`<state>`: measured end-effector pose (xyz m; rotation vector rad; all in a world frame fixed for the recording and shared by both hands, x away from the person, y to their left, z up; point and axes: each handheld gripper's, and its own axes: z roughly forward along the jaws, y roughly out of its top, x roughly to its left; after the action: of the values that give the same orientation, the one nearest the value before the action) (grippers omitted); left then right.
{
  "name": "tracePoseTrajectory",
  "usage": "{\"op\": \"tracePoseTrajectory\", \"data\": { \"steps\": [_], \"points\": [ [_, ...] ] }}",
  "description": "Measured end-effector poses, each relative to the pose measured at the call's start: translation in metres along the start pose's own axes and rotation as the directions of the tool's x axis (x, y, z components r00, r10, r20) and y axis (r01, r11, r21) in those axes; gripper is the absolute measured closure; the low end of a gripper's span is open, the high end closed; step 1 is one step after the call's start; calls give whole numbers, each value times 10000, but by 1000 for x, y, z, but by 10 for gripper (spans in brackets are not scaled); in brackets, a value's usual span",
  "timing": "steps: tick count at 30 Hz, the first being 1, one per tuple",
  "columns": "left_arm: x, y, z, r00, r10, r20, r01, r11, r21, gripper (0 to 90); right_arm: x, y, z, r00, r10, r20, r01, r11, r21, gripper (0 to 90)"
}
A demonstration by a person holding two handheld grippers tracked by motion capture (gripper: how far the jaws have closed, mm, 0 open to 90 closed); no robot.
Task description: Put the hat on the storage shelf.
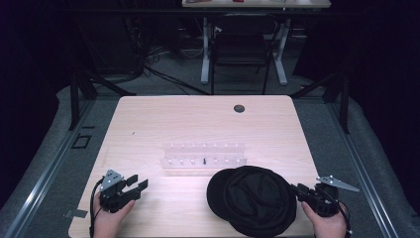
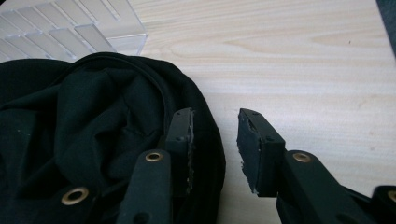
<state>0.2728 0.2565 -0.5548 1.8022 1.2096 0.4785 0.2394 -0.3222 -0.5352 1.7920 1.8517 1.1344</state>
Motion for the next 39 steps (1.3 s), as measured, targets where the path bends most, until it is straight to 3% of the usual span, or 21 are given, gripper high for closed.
{"op": "tracePoseTrajectory", "data": {
  "steps": [5,15,18,21,31,38,39],
  "points": [
    [-1,0,0,10000,-35,41,34,10000,78,518,1,2,-1,9996,276,-9,-276,9992,282,654],
    [-6,0,0,9999,47,158,-49,9999,132,518,5,9,-5,9997,168,151,-178,9978,634,674],
    [-6,0,-1,9998,24,198,-28,9998,220,516,6,16,-9,9993,364,-84,-357,9968,709,679],
    [-5,0,-1,9999,-4,171,1,9999,168,513,7,19,-10,9999,145,76,-151,9952,967,679],
    [-4,0,-1,9999,-85,140,83,9998,194,509,6,35,-14,9985,346,-416,-268,9841,1757,681],
    [-6,0,0,9999,24,161,-29,9995,311,508,4,42,-14,9986,441,-282,-361,9701,2399,700],
    [-6,0,0,9998,41,174,-46,9995,319,508,3,44,-14,9983,517,-265,-430,9640,2625,701]
  ]
}}
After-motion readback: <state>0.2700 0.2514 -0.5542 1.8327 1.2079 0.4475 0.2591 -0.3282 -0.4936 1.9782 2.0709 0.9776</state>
